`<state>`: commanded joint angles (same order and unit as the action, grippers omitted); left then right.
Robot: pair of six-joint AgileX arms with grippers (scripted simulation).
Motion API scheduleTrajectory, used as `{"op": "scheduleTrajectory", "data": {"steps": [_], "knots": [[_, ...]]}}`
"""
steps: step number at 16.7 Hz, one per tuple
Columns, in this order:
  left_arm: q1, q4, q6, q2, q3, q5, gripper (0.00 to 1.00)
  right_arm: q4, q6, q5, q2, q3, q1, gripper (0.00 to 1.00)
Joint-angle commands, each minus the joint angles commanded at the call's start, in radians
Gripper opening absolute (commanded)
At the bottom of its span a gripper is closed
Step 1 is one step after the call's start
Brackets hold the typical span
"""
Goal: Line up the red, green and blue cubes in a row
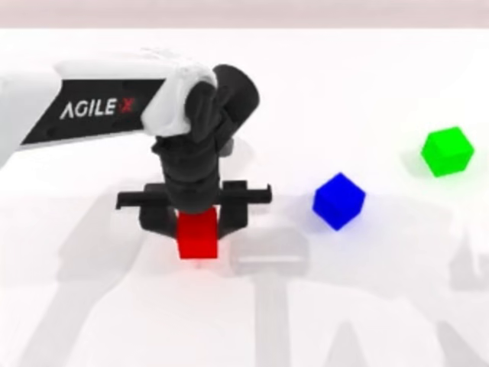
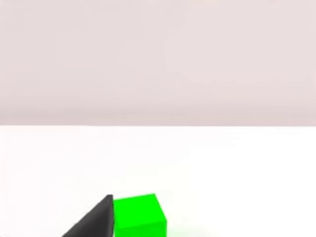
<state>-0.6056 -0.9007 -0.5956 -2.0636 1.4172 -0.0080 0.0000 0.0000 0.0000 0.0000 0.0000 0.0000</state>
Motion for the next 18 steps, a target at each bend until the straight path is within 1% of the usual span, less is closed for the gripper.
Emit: {"op": "scheduleTrajectory", "data": {"steps": [6,7,16,18], "knots": [[0.000,0.000,0.000,0.000,0.000,0.000,0.98,0.000,0.000,0.000,0.000,0.000,0.000,1.00],[0.000,0.000,0.000,0.000,0.000,0.000,1.00,0.000,0.000,0.000,0.000,0.000,0.000,1.00],[0.001,-0.004,0.000,0.001,0.004,0.000,1.00,0.000,0.000,0.000,0.000,0.000,0.000,1.00],[0.004,-0.042,-0.002,0.012,0.034,0.000,1.00,0.000,0.000,0.000,0.000,0.000,0.000,1.00]]}}
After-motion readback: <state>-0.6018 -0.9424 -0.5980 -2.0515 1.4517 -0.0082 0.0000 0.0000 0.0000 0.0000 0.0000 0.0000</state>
